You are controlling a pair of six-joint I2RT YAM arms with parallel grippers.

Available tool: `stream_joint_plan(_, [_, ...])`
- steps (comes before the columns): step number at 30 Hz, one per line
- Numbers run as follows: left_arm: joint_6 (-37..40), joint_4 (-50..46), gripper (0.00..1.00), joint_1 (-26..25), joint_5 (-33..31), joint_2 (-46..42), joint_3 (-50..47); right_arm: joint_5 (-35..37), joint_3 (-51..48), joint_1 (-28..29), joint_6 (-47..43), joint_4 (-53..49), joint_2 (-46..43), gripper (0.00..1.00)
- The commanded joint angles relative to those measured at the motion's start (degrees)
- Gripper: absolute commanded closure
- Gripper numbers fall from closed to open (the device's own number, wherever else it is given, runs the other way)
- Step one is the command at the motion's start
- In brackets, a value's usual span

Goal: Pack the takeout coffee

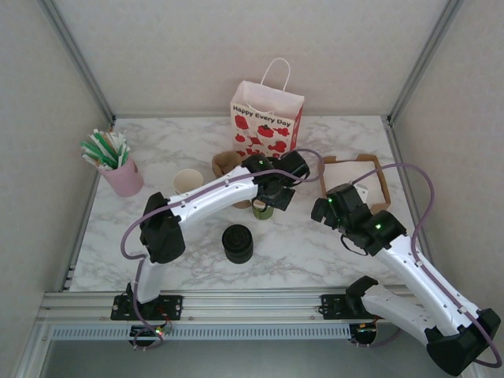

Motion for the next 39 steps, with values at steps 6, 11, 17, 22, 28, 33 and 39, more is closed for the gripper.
stream_joint_plan(6, [1.88,0.94,1.0,0.75,0.65,3.3,1.66,1.09,-1.65,-0.44,1.55,-1.19,-0.8,0.01])
stream_joint_plan(11, [1.64,0.94,1.0,1.04,0.15,4.73,1.34,0.26,-1.92,-0.48,1.05,0.17,-0.99,0.01])
stream_joint_plan(17, [1.9,1.15,1.0,1.39,-0.01,5.7,1.26,-1.04,-2.38,-0.56,1.0,1.05,-0.34,0.01])
stream_joint_plan(22, [1.99,0.96,1.0,1.48,0.5,6.29,2.69,-1.04,-2.83,-0.59,1.48,0.88,-0.55,0.01])
stream_joint_plan(28, [1.9,1.15,1.0,1.39,2.32,5.52,4.46,-0.78,-2.37,-0.57,1.08,0.39,-0.73,0.01])
stream_joint_plan(33, [1.64,1.05,1.0,1.26,2.65,5.36,4.56,-0.92,-2.55,-0.62,1.01,0.91,-0.54,0.01])
stream_joint_plan(39, [1.54,2.17,0.99,0.83,4.51,5.41,4.56,-1.22,-2.95,-0.63,1.15,0.88,-0.42,0.01])
